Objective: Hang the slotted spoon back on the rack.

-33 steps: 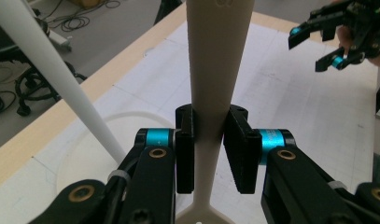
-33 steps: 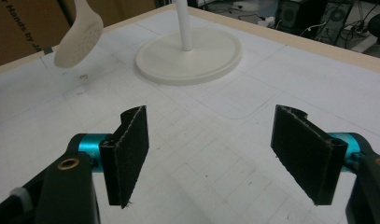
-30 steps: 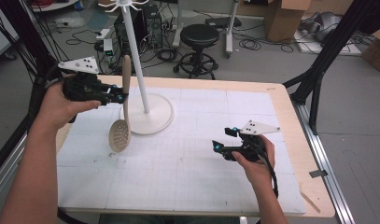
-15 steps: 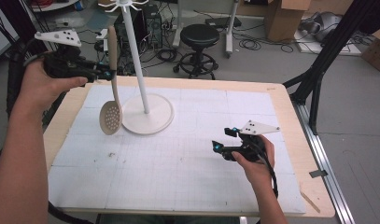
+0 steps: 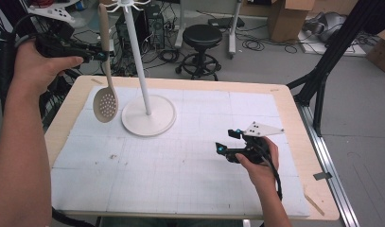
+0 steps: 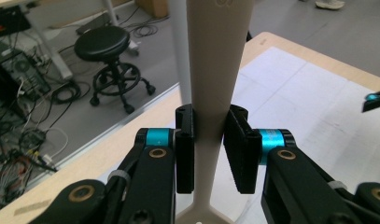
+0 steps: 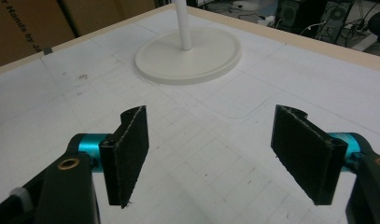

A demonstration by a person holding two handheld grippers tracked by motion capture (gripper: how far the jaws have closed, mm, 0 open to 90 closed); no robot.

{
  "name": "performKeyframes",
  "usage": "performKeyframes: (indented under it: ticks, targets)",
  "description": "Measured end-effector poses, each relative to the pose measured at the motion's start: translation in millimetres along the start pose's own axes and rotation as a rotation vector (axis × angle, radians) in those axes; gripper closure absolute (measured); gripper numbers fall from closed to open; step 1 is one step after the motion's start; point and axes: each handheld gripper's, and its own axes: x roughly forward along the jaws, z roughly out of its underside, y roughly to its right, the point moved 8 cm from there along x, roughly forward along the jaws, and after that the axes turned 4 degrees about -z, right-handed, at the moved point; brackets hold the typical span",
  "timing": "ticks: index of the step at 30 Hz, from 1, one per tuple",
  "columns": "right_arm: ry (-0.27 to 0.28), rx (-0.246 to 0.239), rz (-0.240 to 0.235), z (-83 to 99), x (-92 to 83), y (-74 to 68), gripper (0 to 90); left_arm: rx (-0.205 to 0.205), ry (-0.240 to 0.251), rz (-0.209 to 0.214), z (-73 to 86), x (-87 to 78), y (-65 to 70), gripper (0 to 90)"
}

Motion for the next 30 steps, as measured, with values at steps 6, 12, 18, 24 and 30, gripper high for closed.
performKeyframes:
  ticks: [6,12,18,24,30]
  targets:
    - [0.001,0.005,-0.001,0.7,-0.7,0.7,27.3,-0.013,-0.006,-0.006,0.1,4.2,-2.7,74.5]
    - [-0.001,0.002,-0.001,0.8,-0.5,0.0,27.3,-0.010,-0.013,-0.001,-2.5,9.5,0.4,74.5]
    - [0.005,-0.001,0.000,0.0,-0.9,-0.1,27.3,-0.009,-0.031,-0.011,-4.4,16.3,1.5,74.5]
    - [0.001,0.003,-0.002,0.4,-1.5,-0.4,27.3,-0.019,-0.043,-0.038,-6.5,23.4,-1.3,74.5]
    - [0.009,0.003,0.003,0.2,-3.9,1.5,27.3,-0.028,-0.060,-0.062,-3.2,26.7,-9.2,74.4]
